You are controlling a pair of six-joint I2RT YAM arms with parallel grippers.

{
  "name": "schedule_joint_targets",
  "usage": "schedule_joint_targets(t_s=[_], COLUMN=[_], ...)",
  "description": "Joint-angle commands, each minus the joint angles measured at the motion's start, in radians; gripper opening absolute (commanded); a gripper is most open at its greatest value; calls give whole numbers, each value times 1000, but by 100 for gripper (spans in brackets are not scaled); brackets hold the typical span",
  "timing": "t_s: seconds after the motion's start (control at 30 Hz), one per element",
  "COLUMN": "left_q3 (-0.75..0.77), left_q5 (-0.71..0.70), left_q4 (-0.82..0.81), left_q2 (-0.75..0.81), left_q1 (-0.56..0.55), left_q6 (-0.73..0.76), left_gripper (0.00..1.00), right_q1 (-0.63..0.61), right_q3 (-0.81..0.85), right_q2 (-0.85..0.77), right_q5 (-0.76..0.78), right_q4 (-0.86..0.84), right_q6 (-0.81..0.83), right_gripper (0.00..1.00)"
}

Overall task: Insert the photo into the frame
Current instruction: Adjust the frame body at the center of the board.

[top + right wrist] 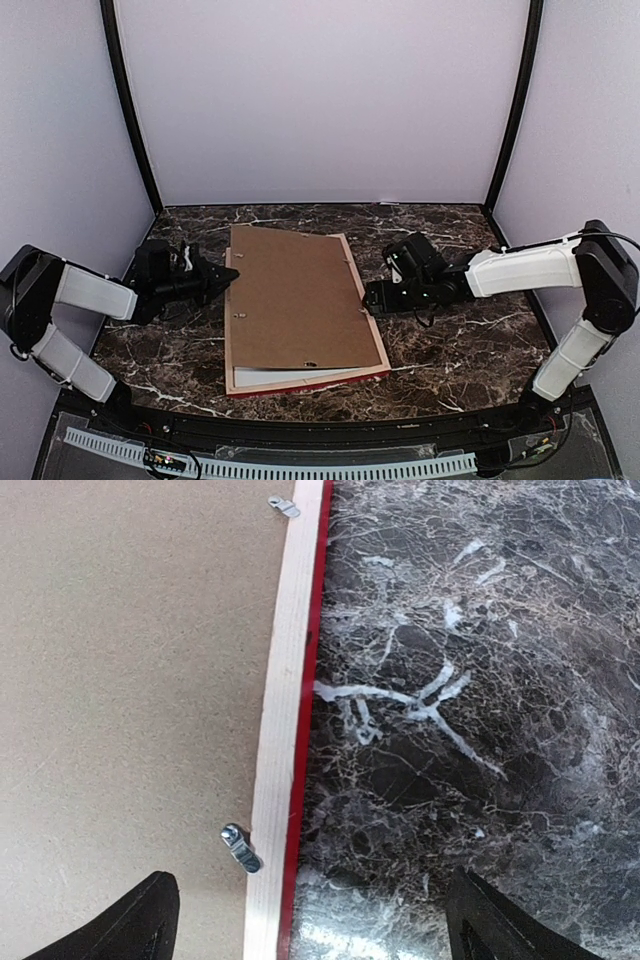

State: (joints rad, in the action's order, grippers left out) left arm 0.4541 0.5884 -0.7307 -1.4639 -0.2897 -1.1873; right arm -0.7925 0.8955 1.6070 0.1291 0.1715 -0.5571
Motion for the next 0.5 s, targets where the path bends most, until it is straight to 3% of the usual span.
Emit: schedule_joint_targets(t_s=[0.0,0.27,0.47], left_q3=[25,34,34], left_q5=[47,64,73], left_q4=[-5,-9,-18], left_q2=[-31,-84,-109], left_q1=[0,0,-2], left_q6=[32,47,51], left_gripper=[14,29,32], right_q1=[4,4,4], right_q3=[42,50,68], right_q2=[19,34,54], right_q5=[-33,-58,-95], right_q4=[-28,-39,-39], right_q6=[35,49,77], right_gripper=[93,93,92])
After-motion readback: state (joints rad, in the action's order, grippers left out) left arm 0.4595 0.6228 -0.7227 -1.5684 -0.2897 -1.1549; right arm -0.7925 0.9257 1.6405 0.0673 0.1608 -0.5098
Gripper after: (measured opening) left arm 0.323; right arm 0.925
